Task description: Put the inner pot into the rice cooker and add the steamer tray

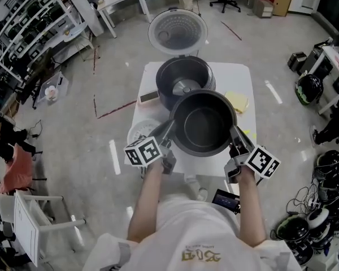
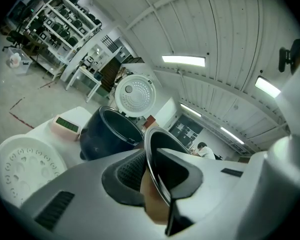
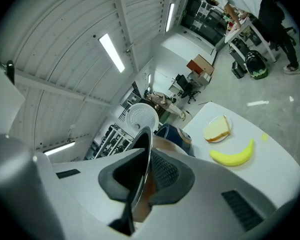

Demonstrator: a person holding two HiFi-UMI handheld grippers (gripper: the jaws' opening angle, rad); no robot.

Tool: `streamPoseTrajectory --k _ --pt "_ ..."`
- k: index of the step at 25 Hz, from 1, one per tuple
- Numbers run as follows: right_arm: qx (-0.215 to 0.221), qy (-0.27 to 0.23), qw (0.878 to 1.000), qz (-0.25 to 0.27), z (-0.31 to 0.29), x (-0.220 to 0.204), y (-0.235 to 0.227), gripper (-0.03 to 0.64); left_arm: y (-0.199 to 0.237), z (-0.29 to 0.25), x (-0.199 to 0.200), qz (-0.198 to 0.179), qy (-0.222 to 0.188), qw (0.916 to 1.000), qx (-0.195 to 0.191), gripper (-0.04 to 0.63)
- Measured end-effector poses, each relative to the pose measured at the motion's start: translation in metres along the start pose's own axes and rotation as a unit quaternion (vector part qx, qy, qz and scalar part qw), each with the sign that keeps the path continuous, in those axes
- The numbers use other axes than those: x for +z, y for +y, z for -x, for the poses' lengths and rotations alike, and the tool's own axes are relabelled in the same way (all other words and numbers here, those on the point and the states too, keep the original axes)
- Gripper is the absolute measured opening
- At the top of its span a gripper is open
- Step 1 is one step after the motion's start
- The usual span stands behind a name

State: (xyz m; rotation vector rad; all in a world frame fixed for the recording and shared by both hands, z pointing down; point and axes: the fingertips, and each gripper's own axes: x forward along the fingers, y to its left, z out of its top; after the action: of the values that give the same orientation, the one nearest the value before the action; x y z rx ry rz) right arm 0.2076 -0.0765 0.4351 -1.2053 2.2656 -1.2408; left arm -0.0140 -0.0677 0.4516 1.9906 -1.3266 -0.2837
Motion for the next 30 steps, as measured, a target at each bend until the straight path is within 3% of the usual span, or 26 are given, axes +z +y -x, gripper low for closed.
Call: streamPoseTrajectory --k 7,12,17,30 --pt "0.023 -0.018 1.000 -0.004 -0.013 0.026 0.015 0.046 -0.016 -0.010 0.033 -0.017 -0.018 0.9995 -0.021 0.086" --pt "0.026 -0.034 0.999 0.006 -0.024 0.046 0.040 0.055 -0.017 -0.018 0.057 0.018 -0.028 0.9982 -0.049 0.086" --pt "0.025 -0.052 0.998 0.029 -0.036 0.067 0.050 0.040 -0.019 -0.032 0.073 0.022 -0.030 0.9971 -0.066 0.075" --pt "0.045 -0.052 0.997 0.027 -0.102 0.077 0.071 0.041 0.007 -0.050 0.140 0.011 -0.061 0.9955 -0.071 0.074"
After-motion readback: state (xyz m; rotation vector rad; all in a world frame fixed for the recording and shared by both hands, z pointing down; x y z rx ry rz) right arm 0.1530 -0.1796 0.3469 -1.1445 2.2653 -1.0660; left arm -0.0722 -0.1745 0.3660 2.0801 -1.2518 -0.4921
